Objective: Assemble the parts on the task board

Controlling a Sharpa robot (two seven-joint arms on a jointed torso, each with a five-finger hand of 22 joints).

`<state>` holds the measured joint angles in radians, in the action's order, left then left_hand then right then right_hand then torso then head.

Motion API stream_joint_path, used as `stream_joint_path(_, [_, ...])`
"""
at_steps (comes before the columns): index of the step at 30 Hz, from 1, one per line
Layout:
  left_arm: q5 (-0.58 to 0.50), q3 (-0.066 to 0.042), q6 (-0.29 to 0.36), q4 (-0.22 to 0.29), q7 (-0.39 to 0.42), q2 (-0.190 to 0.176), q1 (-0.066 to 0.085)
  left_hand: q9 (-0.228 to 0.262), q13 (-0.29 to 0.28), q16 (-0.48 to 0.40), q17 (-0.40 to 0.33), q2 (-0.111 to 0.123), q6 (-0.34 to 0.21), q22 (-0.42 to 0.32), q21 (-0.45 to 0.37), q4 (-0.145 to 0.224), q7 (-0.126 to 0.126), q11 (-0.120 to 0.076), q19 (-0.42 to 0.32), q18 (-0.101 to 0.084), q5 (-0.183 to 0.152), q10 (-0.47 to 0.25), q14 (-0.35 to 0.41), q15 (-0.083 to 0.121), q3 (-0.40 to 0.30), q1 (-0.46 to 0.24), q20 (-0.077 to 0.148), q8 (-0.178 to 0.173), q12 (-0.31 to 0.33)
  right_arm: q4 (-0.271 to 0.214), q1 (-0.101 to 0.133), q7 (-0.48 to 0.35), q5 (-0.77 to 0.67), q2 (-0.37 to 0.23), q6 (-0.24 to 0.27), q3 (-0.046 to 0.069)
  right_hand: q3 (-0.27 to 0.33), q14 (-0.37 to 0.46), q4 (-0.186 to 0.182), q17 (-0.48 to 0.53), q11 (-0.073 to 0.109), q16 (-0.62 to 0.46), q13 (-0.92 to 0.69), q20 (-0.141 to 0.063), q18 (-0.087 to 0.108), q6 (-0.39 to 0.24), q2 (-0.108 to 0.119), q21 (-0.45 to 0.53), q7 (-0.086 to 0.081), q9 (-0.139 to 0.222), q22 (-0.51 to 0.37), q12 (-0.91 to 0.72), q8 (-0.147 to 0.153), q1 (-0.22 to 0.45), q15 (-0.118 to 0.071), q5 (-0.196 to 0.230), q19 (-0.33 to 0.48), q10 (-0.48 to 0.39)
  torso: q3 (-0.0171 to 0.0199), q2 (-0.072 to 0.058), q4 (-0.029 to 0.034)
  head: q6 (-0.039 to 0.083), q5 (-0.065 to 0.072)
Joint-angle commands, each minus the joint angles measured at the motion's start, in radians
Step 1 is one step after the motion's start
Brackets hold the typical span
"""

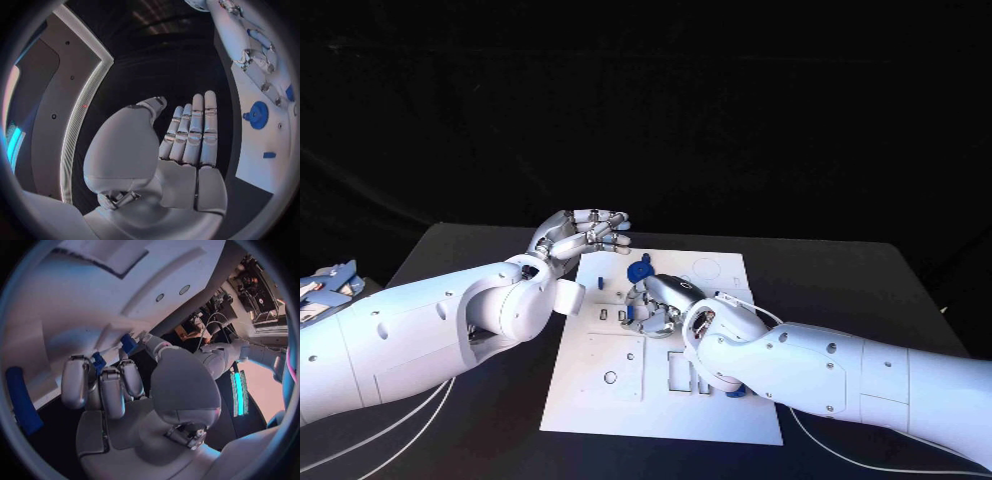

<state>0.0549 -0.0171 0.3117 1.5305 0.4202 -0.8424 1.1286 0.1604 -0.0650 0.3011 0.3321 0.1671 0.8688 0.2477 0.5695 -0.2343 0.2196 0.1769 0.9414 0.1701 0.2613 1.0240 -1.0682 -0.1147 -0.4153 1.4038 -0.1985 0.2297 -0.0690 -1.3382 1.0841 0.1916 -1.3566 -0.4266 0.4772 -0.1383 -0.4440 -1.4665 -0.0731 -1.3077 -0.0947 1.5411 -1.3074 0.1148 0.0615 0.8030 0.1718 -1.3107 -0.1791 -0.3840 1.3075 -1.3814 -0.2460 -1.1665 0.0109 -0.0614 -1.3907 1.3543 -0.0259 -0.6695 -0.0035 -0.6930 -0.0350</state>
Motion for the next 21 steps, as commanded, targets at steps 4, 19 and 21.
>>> stream_joint_path(4, [0.01,-0.001,-0.016,-0.002,-0.003,0.0,0.001,-0.002,-0.001,-0.01,0.008,-0.006,-0.005,0.005,0.015,0.012,0.022,0.002,-0.013,0.009,-0.004,-0.007,0.008,-0.001,-0.004,-0.007,-0.004,-0.006,0.004,-0.015,-0.001,-0.029,-0.011,-0.011,0.055,0.0,0.021,-0.075,-0.006,-0.135,-0.005,-0.006,-0.013,0.01,0.013,-0.023,0.007,0.011,-0.005,0.006,0.003,0.009,0.017,-0.011,0.012,0.004,0.003,-0.012,0.001,0.002,0.0001,-0.003,-0.002])
stream_joint_path(19, [0.224,-0.001,-0.098,-0.051,-0.167,-0.001,0.002,0.019,-0.075,0.36,0.278,0.021,0.038,0.142,0.269,-0.018,-0.032,-0.07,0.08,0.011,-0.012,0.202,-0.186,0.08,0.023,-0.075,0.065,0.024,-0.119,-0.117,0.073,-0.422,0.249,-0.17,0.075,0.005,0.026,-0.03,-0.007,0.008,-0.016,-0.059,0.088,0.023,0.054,-0.029,-0.034,0.192,-0.017,0.016,-0.145,0.087,0.028,-0.099,0.023,-0.024,0.119,-0.126,0.0112,0.017,-0.0112,-0.001,-0.018])
stream_joint_path(21, [0.271,-0.001,-0.115,-0.058,-0.208,0.0,0.002,0.027,-0.108,0.44,0.334,0.022,0.036,0.17,0.313,-0.027,-0.037,-0.075,0.078,0.012,-0.015,0.207,-0.175,0.085,0.048,-0.083,0.071,0.041,-0.164,-0.134,0.086,-0.442,0.321,-0.2,0.061,0.006,0.024,-0.019,-0.01,0.047,-0.012,-0.076,0.114,0.02,0.061,-0.012,-0.037,0.229,-0.013,0.012,-0.176,0.107,0.014,-0.1,0.019,-0.045,0.14,-0.15,0.0135,0.02,-0.0123,-0.001,-0.019])
